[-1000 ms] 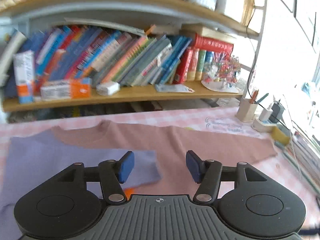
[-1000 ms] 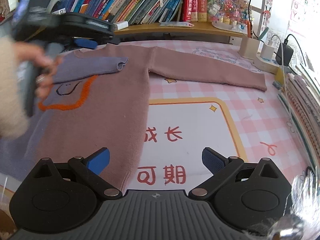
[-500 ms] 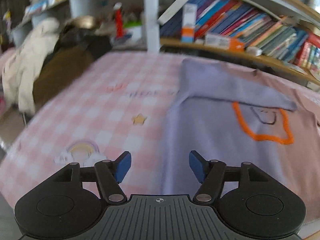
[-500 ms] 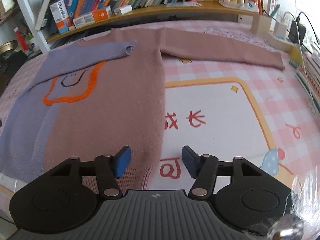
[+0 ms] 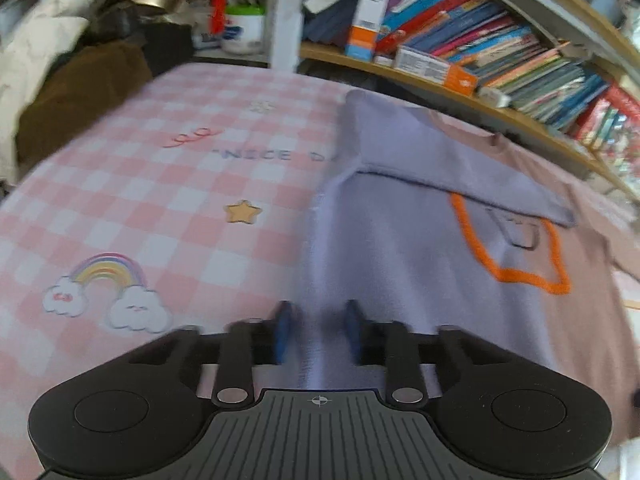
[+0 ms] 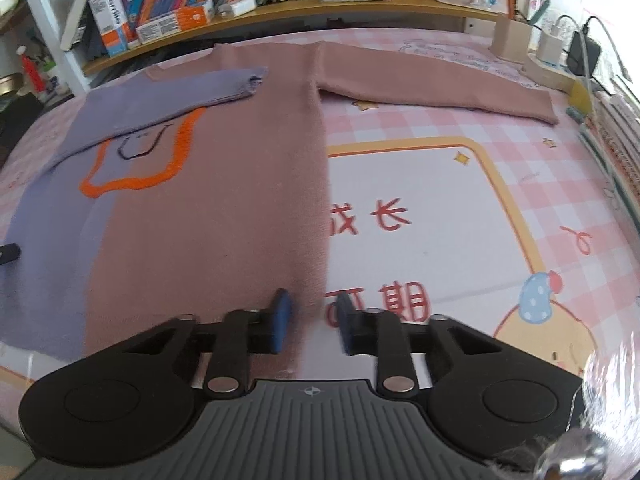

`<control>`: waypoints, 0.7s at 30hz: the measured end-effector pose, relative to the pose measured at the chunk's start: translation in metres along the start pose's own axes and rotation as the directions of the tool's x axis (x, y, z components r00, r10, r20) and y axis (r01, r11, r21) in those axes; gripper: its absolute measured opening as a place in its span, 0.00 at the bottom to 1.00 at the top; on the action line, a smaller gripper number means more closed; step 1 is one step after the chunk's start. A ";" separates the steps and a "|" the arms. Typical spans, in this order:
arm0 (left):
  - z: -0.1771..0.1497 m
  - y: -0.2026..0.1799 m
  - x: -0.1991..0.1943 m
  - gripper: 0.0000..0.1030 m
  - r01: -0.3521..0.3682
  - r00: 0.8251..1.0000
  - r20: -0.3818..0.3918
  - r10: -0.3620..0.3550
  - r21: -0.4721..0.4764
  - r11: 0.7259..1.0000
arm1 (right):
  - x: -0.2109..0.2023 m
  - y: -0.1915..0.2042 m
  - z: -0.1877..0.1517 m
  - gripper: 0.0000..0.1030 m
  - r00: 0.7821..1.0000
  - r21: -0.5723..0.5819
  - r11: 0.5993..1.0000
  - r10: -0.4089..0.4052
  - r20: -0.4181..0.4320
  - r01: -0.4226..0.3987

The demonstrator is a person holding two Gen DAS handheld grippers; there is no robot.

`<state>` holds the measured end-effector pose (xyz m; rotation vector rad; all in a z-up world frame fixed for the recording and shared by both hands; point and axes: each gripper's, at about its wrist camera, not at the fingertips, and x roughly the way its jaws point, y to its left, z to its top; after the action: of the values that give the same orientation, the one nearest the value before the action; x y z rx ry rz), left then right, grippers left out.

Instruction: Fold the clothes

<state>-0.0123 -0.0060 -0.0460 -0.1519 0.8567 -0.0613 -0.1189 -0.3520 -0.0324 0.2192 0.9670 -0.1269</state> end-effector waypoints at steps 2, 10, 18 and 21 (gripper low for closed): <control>0.002 0.004 0.000 0.04 0.019 1.000 -0.001 -0.019 -0.001 1.000 | 0.000 0.004 0.000 0.07 1.000 -0.008 1.000 0.001 0.004 -0.001; 0.014 0.029 -0.006 0.04 -0.027 0.999 0.037 0.027 -0.019 0.999 | 0.003 0.024 0.004 0.05 0.998 -0.039 0.998 0.057 0.003 -0.056; 0.020 0.048 -0.005 0.05 -0.047 0.998 0.037 0.049 -0.032 0.998 | 0.003 0.051 0.003 0.05 0.995 -0.126 0.987 0.100 -0.006 -0.100; 0.018 0.048 -0.005 0.10 -0.046 0.999 0.025 0.047 -0.025 0.999 | 0.002 0.051 0.003 0.05 0.996 -0.106 0.990 0.091 -0.004 -0.091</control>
<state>-0.0020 0.0442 -0.0380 -0.1553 0.8358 -0.0054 -0.1053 -0.3036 -0.0257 0.1649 0.9580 0.0086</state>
